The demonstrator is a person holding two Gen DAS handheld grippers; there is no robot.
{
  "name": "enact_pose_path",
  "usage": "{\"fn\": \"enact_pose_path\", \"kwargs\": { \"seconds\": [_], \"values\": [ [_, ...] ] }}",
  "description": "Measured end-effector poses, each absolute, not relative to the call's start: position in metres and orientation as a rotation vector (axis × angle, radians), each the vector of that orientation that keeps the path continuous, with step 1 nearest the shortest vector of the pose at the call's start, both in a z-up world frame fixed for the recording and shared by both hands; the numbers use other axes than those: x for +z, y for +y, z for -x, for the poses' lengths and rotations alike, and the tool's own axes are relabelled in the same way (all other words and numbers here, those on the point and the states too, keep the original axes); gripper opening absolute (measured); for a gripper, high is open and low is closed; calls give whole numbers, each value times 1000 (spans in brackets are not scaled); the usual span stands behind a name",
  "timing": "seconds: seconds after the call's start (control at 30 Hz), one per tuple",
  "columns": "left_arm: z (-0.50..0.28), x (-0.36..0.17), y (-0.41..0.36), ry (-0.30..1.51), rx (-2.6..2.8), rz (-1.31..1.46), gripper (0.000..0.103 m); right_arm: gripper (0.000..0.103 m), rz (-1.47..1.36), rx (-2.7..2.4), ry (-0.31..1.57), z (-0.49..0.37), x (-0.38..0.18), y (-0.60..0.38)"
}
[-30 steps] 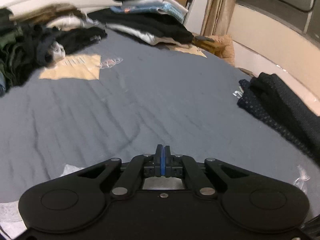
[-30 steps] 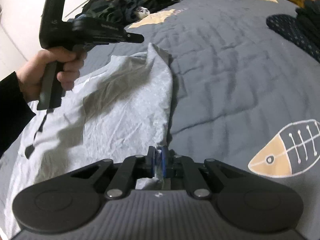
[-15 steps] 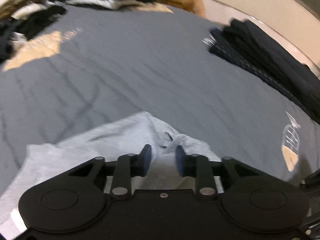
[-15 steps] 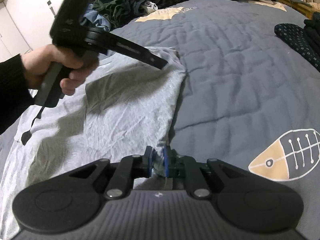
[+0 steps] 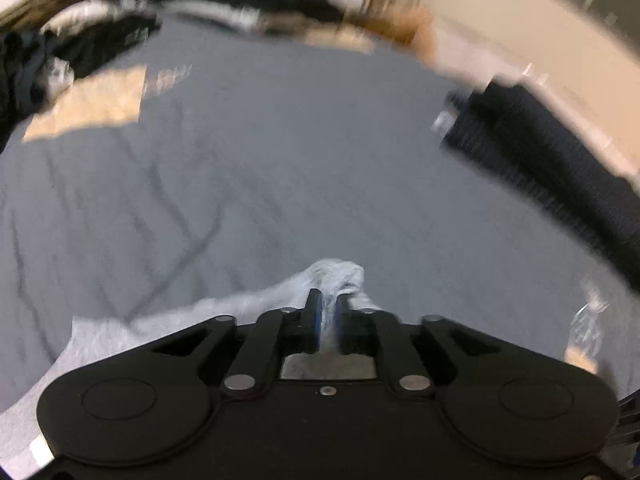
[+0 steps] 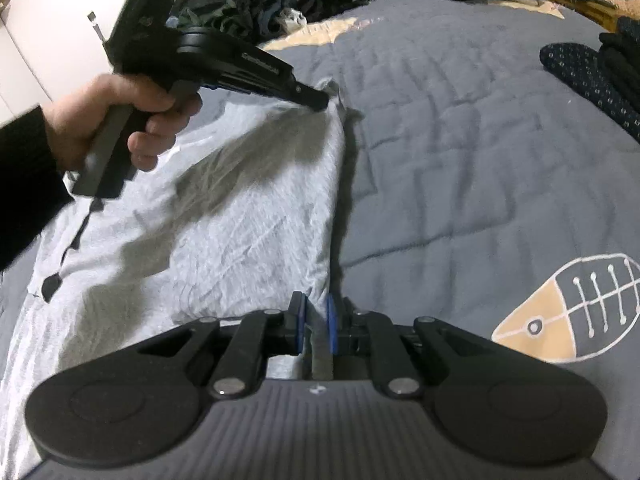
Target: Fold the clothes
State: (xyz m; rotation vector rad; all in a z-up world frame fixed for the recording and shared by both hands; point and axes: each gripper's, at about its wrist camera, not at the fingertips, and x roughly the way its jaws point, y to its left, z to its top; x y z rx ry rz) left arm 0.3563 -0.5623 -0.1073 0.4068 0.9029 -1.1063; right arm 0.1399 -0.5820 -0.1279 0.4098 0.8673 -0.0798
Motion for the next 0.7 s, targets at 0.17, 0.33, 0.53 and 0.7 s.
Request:
{"fn": "enact_pose_path", "kwargs": {
  "seconds": [0.17,0.33,0.53,0.7],
  "values": [
    [-350,-92,-518,838,-1083,-387,48,11,-421,-74,864,-140,-123,-586],
    [-354,-94,-451,899,-1020,-279,49,11,-419,-77,867,-141,-123,-587],
    [-353,-104,-427,933,-967,-213,21,11,-395,-82,877,-143,-127,-584],
    [-353,-97,-432,890,-938,-192,5,11,-361,-81,880,-144,-129,-580]
  ]
}}
